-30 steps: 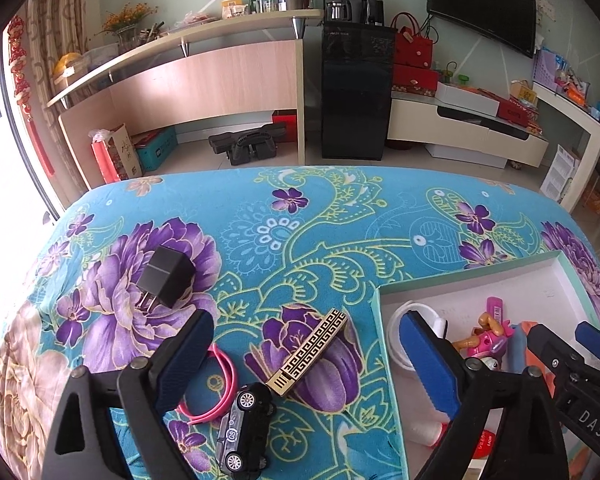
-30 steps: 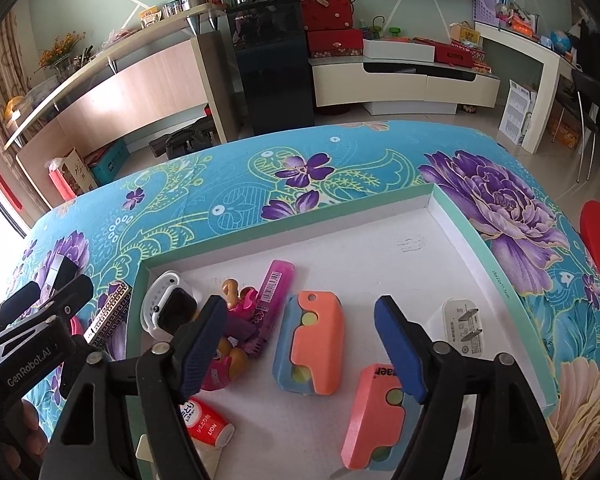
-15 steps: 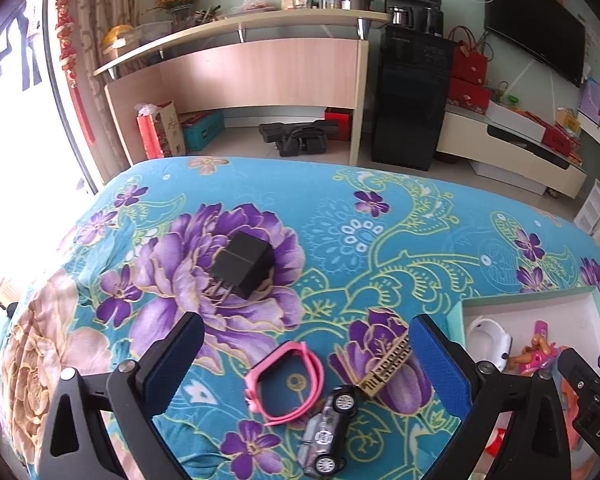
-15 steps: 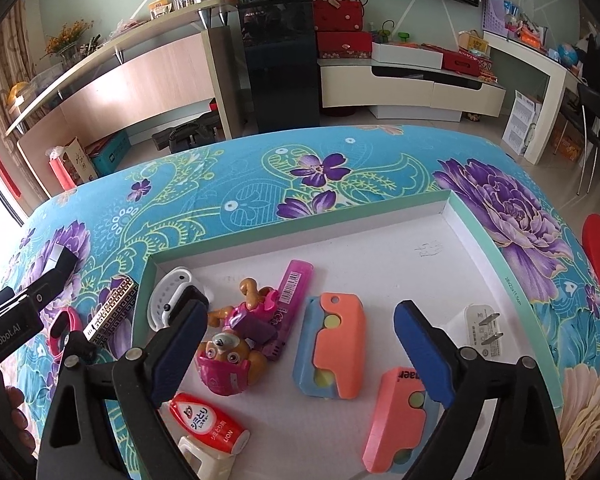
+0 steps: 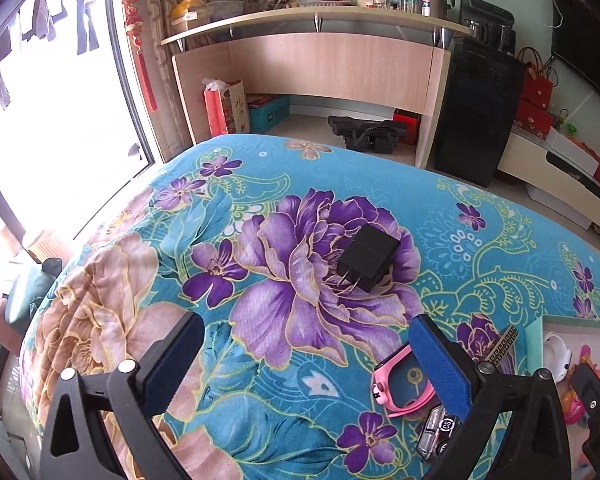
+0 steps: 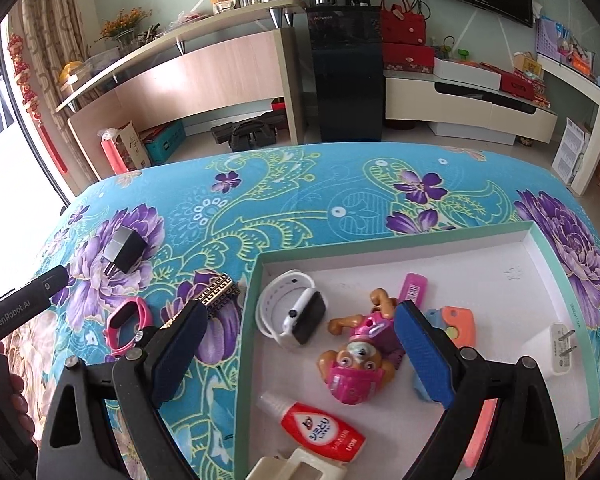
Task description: Organize rigid objects
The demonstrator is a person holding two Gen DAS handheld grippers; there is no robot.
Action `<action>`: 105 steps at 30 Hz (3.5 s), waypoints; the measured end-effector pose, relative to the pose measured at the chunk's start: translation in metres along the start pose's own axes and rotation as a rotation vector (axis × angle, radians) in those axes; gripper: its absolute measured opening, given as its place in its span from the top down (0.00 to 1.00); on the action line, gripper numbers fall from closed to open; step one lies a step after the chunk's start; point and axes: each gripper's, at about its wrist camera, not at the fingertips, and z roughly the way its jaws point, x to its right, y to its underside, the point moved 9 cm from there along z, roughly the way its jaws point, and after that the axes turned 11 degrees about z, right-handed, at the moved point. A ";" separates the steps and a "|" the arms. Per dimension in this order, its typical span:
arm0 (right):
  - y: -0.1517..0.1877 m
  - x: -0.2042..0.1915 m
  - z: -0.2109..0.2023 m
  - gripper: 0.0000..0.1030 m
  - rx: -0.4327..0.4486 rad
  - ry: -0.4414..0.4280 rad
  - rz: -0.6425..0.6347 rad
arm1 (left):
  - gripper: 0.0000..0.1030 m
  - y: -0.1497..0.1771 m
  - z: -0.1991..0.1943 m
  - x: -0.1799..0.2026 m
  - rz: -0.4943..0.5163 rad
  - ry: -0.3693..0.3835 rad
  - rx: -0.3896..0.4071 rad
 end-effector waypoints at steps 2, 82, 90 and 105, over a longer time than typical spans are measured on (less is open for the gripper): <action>0.003 -0.012 0.002 0.08 -0.008 -0.023 -0.014 | 0.00 0.005 0.003 -0.004 0.002 -0.006 -0.016; 0.067 -0.084 0.045 0.54 -0.199 -0.085 -0.159 | 0.19 0.047 0.064 0.032 0.079 0.108 -0.170; 0.068 -0.086 0.045 0.60 -0.206 -0.095 -0.160 | 0.62 0.043 0.059 0.026 0.096 0.064 -0.146; 0.065 -0.094 0.035 0.72 -0.198 -0.154 -0.151 | 0.89 0.042 0.059 0.007 -0.011 0.094 -0.146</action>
